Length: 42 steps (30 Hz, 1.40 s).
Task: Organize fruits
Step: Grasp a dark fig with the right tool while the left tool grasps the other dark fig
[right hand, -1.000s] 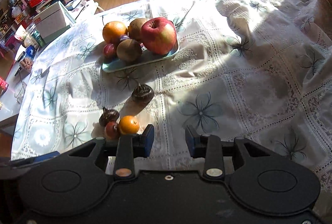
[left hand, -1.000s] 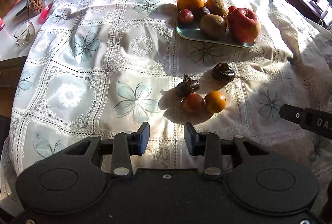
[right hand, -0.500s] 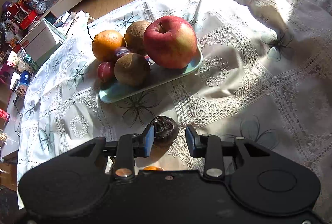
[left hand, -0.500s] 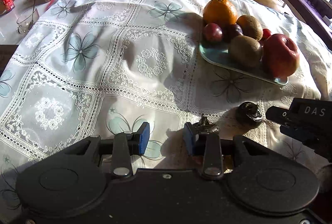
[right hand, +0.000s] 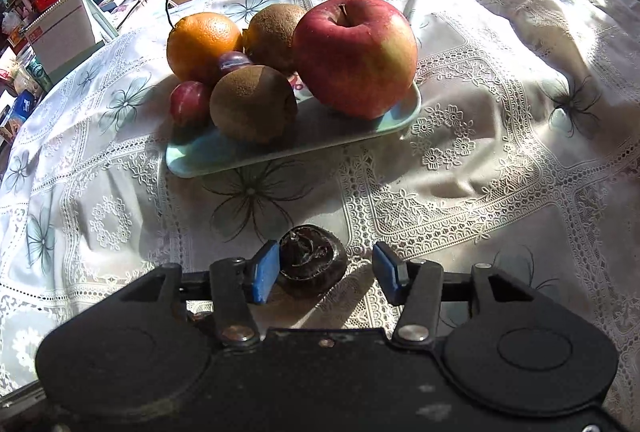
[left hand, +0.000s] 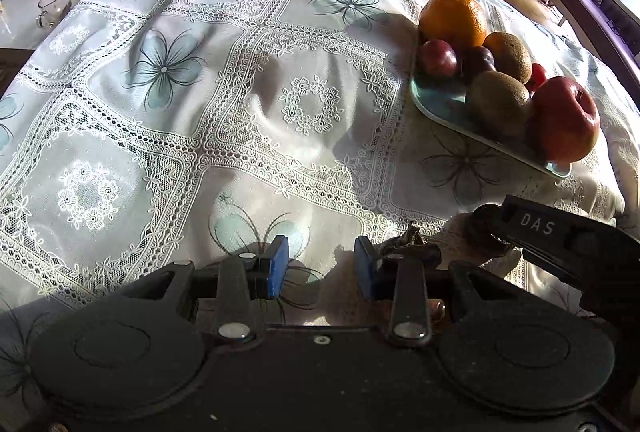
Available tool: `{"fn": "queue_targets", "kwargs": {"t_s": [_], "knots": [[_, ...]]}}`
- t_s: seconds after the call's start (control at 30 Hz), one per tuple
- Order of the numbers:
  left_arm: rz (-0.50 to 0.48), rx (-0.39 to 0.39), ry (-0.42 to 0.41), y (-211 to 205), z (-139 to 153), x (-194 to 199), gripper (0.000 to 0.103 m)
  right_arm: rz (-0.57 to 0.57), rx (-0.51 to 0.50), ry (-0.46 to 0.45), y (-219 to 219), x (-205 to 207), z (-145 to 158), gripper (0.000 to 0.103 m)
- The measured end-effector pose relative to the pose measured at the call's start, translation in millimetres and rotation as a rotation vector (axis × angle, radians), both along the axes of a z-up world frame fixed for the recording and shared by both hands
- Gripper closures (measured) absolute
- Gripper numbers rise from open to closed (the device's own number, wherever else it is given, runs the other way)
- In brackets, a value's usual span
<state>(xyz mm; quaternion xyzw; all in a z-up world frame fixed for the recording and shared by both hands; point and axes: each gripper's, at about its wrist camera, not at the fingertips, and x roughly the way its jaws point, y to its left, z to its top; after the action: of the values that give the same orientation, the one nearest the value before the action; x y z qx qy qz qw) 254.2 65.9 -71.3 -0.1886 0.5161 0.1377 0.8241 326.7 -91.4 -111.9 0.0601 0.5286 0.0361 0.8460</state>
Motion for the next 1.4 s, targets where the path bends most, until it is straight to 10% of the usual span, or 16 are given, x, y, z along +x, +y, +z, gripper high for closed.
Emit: {"fn": "queue_targets", "kwargs": {"t_s": [0.3, 0.43, 0.97, 1.4], "knots": [[-0.025, 0.027, -0.007, -5, 0, 1, 0.058, 0.088, -0.075, -0.021, 18, -2, -9, 0.044], [-0.041, 0.012, -0.019, -5, 0, 1, 0.058, 0.102, -0.053, -0.029, 16, -6, -6, 0.062], [-0.262, 0.117, -0.177, -41, 17, -7, 0.058, -0.084, -0.007, -0.074, -21, -15, 6, 0.063], [-0.325, 0.07, -0.013, -50, -7, 21, 0.049, -0.11, -0.014, -0.077, -25, -15, 6, 0.066]]}}
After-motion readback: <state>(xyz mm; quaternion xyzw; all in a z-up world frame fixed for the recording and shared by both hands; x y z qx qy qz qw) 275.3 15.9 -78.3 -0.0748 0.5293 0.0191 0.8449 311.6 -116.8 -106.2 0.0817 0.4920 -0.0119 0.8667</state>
